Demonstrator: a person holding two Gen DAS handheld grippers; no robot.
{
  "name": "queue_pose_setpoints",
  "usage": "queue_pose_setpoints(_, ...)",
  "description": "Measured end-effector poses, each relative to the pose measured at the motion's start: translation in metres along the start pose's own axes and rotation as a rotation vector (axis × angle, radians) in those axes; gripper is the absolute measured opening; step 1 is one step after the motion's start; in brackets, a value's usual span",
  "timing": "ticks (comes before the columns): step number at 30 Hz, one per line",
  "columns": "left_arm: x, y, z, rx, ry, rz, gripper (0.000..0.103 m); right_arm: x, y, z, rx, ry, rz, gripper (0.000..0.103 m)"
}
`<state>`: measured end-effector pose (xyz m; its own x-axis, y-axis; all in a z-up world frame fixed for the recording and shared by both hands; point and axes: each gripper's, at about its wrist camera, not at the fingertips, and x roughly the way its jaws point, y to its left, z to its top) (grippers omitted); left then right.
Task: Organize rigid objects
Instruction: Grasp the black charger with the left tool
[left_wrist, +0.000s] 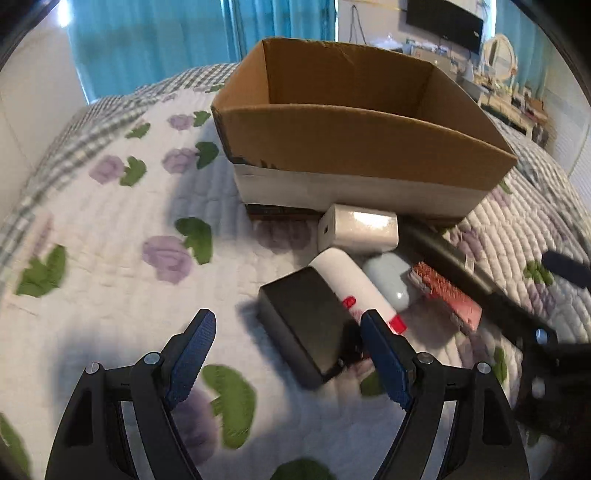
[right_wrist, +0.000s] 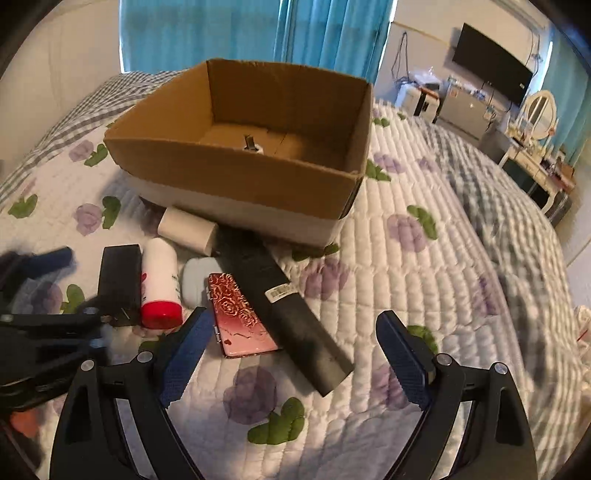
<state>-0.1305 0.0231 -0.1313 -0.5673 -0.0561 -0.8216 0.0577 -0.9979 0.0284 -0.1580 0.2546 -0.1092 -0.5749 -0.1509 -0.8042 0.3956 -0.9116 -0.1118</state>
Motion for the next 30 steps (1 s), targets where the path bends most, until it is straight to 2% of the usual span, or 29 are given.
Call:
queue_pose_setpoints(3,0.001,0.001,0.000,0.010,-0.010,0.001,0.083,0.001,0.003,-0.002,-0.006,0.006,0.001,0.090)
queue_pose_setpoints(8,0.001,0.005,-0.002,-0.002,0.045,-0.054,0.083,0.001,0.004,-0.001,-0.007,0.008,-0.003,0.090)
queue_pose_setpoints(13,0.010,-0.005,-0.003,0.024,0.033,-0.026,0.083,0.001,0.010,-0.003,-0.019,0.007,-0.006,0.090)
queue_pose_setpoints(18,-0.001,0.006,-0.004,0.043,0.044,-0.008,0.082,-0.004,0.011,-0.004,-0.025,-0.014,-0.018,0.090)
queue_pose_setpoints(23,-0.004,0.002,-0.005,0.096,0.035,0.088,0.081,-0.003,0.013,-0.004,-0.031,-0.010,-0.013,0.090)
queue_pose_setpoints(24,0.002,0.000,-0.005,0.096,0.047,0.079,0.081,-0.002,0.015,-0.004,-0.036,-0.005,-0.014,0.090)
queue_pose_setpoints(25,0.016,-0.005,-0.003,0.074,0.083,0.037,0.080,0.000,0.016,-0.004,-0.041,0.000,-0.018,0.090)
queue_pose_setpoints(27,0.029,-0.009,-0.003,0.067,0.110,0.041,0.071,0.002,0.017,-0.005,-0.045,0.005,-0.019,0.090)
queue_pose_setpoints(29,0.027,-0.016,-0.008,0.099,0.092,0.030,0.053,0.002,0.016,-0.005,-0.040,0.004,-0.019,0.090)
queue_pose_setpoints(30,0.024,-0.016,-0.009,0.101,0.089,0.024,0.052,0.001,0.015,-0.005,-0.037,0.002,-0.018,0.090)
